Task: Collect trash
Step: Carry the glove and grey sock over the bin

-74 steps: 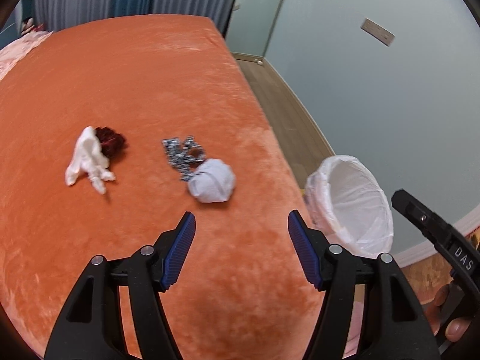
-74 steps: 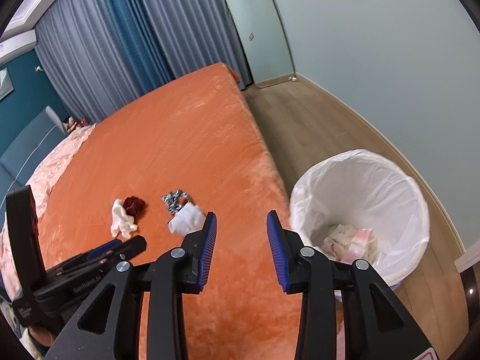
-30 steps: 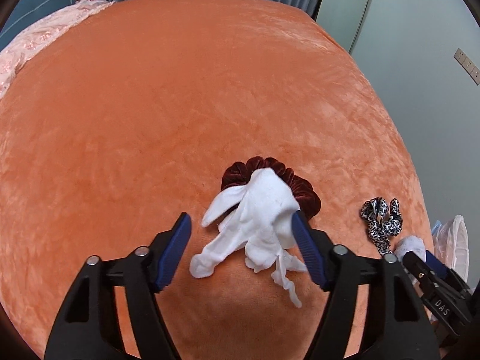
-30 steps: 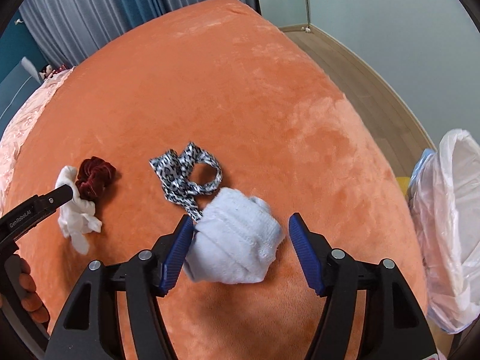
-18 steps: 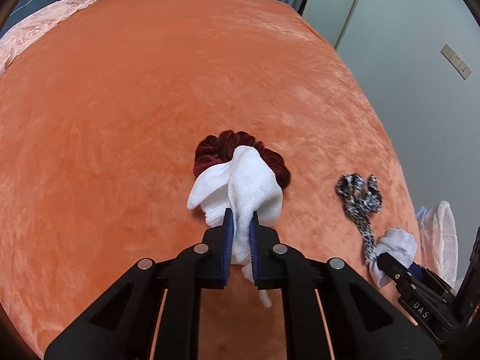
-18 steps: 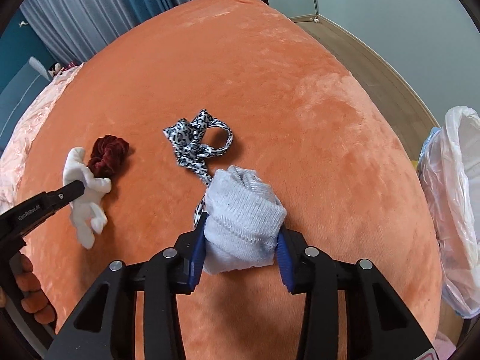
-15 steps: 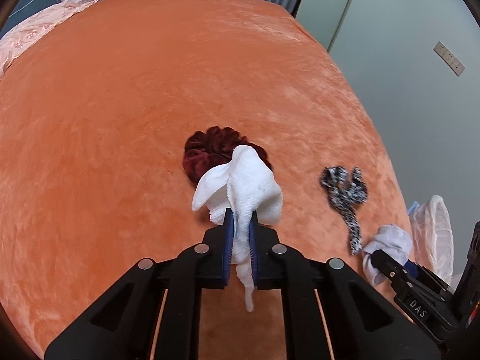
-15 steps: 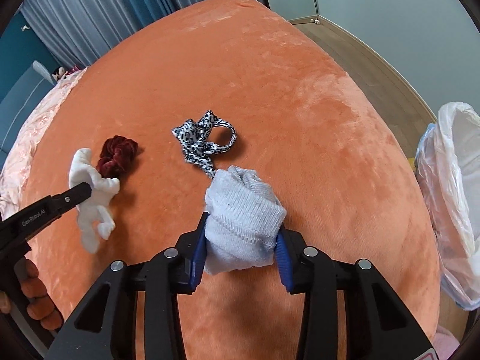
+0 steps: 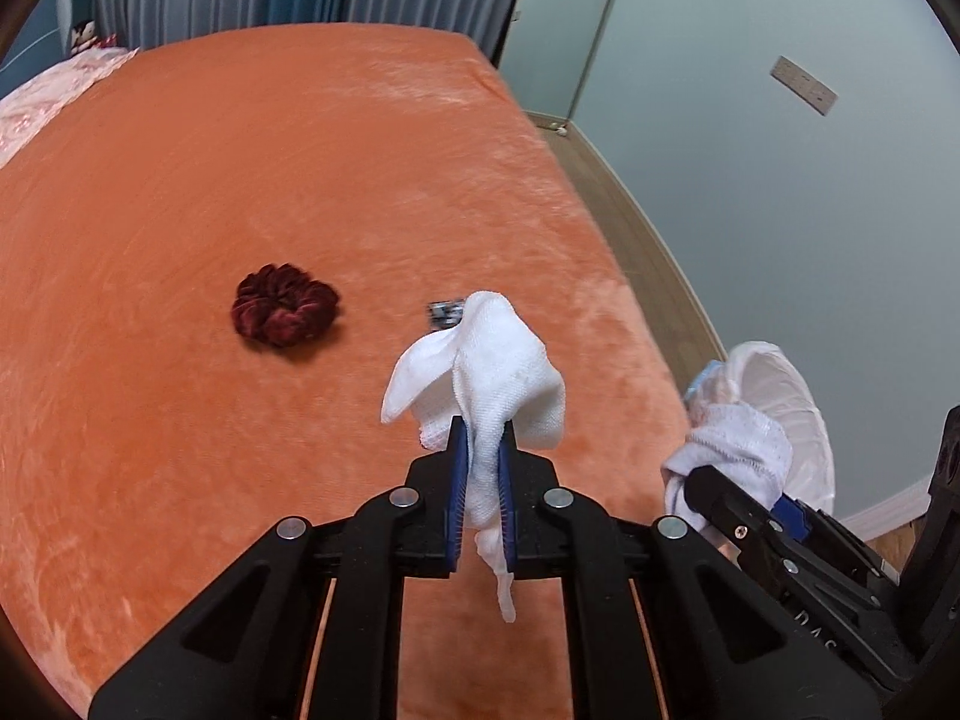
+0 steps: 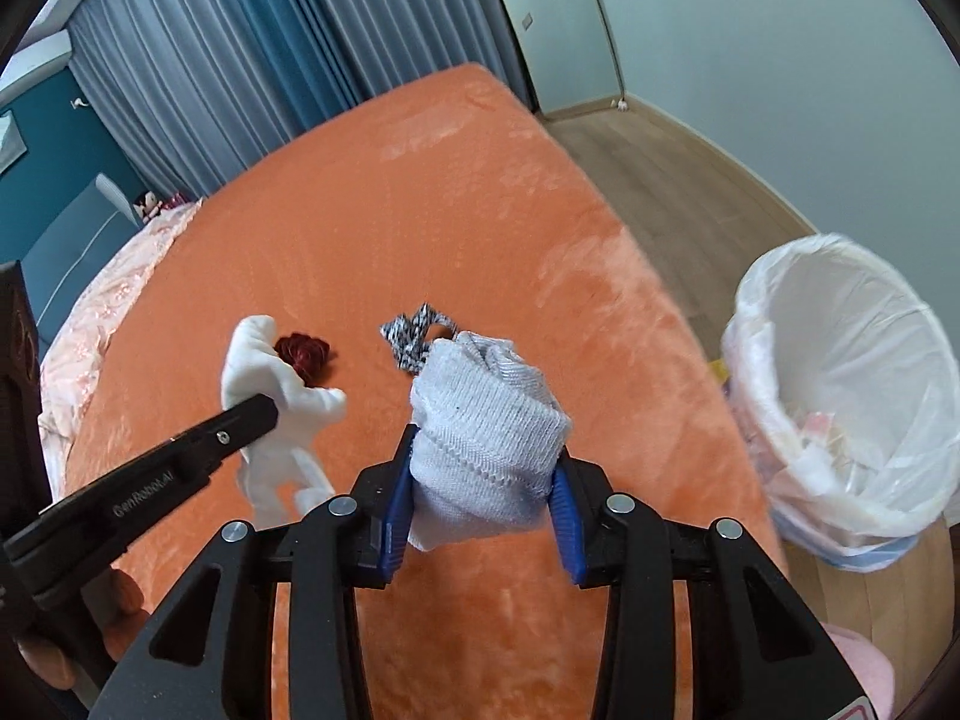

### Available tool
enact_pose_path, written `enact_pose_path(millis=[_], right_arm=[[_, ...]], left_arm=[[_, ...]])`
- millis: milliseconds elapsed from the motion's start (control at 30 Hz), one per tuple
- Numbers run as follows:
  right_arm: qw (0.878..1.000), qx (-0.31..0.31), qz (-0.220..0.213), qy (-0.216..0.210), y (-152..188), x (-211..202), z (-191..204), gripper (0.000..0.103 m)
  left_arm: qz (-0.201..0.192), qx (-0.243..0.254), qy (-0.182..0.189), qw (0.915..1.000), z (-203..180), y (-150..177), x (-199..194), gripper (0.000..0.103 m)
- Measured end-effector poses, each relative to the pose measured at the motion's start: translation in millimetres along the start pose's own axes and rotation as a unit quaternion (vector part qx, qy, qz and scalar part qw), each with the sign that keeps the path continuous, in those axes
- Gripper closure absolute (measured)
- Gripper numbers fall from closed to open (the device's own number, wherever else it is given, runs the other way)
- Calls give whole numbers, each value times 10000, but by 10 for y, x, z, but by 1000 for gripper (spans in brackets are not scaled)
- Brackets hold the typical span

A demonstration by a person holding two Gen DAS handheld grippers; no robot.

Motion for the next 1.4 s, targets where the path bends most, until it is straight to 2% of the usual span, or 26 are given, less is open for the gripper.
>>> enact_pose_path(millis=[300, 633, 1000, 1400], right_arm=[[9979, 46, -646, 55, -217, -726, -240, 66], [9928, 269, -1135, 260, -370, -1302, -735, 65], [9891, 364, -1340, 500, -444, -1599, -1105, 65], [9858, 500, -1454, 677, -472, -1742, -1397, 65]], left_arm=[[-409, 439, 274, 9978, -749, -22, -517, 94], [-665, 971, 523, 9917, -1521, 9, -833, 94], [-715, 1424, 742, 9844, -2172, 29, -880, 94], [-670, 1718, 939, 9784, -2536, 54, -796, 93]])
Point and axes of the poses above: each gripper's, at about its wrist camera, not at the fingertips, and x roughly the way its jaws point, z to its left, y to its underside, the point moved 6 cm from there along x, roughly the way its jaws point, and after that the axes turned 13 degrees about -y, right-handed, at the moved point
